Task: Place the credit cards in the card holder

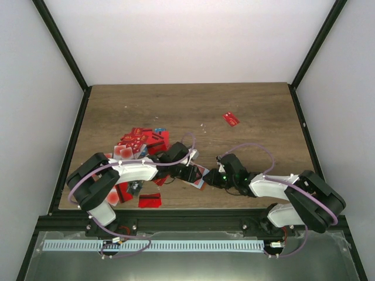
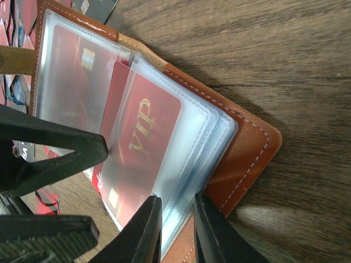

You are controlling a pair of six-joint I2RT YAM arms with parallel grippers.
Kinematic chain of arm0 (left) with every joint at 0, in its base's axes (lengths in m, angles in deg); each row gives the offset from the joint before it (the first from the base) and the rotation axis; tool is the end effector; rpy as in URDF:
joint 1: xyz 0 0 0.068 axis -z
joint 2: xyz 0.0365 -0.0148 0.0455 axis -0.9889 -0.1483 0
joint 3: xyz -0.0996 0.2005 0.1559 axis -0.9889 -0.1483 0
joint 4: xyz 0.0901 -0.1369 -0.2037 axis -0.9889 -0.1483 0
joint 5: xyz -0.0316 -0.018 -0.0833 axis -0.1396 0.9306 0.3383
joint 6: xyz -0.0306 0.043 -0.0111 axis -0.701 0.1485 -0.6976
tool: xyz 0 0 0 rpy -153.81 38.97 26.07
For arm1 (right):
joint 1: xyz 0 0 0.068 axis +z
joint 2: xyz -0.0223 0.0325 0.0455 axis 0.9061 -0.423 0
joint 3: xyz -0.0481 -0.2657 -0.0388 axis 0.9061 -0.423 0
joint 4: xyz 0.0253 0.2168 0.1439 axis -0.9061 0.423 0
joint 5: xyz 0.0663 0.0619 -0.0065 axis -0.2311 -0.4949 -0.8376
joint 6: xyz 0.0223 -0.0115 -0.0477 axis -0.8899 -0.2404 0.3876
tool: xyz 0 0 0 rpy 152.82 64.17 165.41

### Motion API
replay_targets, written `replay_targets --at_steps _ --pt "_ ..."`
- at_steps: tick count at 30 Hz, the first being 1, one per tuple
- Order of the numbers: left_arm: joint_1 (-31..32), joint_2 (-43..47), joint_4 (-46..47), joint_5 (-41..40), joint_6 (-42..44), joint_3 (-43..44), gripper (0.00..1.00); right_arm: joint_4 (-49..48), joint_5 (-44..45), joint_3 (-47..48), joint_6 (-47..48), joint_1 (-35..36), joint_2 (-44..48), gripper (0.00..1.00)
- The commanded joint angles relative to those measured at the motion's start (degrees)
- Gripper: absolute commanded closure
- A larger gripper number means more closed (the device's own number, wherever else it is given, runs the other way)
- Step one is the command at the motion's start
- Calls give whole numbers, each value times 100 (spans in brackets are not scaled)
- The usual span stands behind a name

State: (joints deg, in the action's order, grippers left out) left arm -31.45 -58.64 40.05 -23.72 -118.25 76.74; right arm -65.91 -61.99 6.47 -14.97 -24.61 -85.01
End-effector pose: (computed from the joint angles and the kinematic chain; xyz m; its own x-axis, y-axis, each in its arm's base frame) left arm 0.1930 -0.2477 0.1447 -0.8515 0.3066 -0.4254 0.5065 0.6912 -0.5155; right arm 0.1579 0.1481 0.1185 -0.9474 0.1844 -0.2615 -0.0457 0.7311 0.6808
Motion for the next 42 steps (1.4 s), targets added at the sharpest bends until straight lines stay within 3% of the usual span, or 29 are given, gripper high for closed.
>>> replay_targets --at_steps 1,6,12,16,21,29,42 --pt "83 54 244 182 -190 20 48 410 178 17 97 16 -124 80" --pt "104 200 395 264 -285 -62 50 660 332 159 219 16 -46 80" --pt "104 717 -66 -638 -215 67 52 965 482 198 339 16 381 80" --pt "79 593 -206 -1036 -134 176 53 1010 472 178 412 16 535 79" --pt "78 78 69 -663 -173 257 53 1020 497 162 405 11 507 79" --pt "90 -387 76 -760 -311 244 53 977 516 154 420 16 377 79" --pt "258 -351 677 -201 -496 132 54 1033 584 381 557 16 167 79"
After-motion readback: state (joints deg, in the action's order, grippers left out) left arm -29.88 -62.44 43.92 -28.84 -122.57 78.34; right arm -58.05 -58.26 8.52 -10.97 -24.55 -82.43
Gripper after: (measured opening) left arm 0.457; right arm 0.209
